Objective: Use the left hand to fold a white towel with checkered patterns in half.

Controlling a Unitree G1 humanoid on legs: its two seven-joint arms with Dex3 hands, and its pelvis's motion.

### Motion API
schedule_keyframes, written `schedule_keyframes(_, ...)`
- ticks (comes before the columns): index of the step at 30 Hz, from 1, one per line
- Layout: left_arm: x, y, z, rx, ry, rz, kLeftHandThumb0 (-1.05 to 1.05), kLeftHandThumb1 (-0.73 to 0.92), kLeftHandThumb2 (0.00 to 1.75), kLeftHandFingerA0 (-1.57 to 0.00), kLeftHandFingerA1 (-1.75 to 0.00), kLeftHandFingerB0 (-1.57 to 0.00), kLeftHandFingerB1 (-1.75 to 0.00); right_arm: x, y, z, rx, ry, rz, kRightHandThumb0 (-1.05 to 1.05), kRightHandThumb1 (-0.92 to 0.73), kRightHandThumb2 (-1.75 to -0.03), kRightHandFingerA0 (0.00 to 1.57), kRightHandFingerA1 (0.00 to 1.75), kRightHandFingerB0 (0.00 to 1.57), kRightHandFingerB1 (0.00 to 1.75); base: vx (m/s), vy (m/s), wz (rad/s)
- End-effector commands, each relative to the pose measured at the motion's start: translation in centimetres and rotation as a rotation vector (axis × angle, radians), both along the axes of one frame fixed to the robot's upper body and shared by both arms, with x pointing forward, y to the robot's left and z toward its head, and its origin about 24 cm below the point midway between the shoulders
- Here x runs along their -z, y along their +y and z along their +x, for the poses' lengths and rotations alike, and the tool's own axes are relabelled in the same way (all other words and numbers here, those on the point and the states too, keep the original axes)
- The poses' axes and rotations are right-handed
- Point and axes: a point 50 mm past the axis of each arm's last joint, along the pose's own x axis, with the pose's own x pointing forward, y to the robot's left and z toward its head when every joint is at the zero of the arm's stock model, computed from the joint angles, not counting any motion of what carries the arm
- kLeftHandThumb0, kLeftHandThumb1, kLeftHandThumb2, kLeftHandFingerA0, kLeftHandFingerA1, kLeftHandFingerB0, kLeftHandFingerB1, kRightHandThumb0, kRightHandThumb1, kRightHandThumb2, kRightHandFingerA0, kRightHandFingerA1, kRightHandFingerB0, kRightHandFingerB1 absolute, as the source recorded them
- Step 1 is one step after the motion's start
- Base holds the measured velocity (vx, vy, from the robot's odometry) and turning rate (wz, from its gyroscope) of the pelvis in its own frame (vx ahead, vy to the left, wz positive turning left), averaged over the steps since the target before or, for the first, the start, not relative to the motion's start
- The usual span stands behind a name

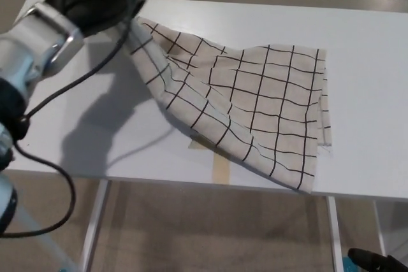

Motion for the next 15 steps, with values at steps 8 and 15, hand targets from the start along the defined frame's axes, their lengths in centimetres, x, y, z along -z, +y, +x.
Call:
schedule_keyframes(8,-1.2,-10.2,-1.7,0.343,-0.055,0.187,-0.32,0.51,0.56,-0.86,-1.75,-0.97,-1.25,-0.2,-0.1,0.1,-0.007,-0.007,0.022,-0.33,-0.54,-0.56,0.52,0.58,0.68,0.55,0.00,0.000,0.00)
schedule_keyframes(15,-0.6,-15.4,-4.0,0.535,-0.013,0.235,-0.57,0.42,0.53,-0.91,-1.74,-1.10,-0.58,-0.3,-0.3,0.2,-0.030,-0.008,0.020,-0.37,-0.53,-0.57,0.51,0.57,0.71,0.54,0.00,0.000,0.00)
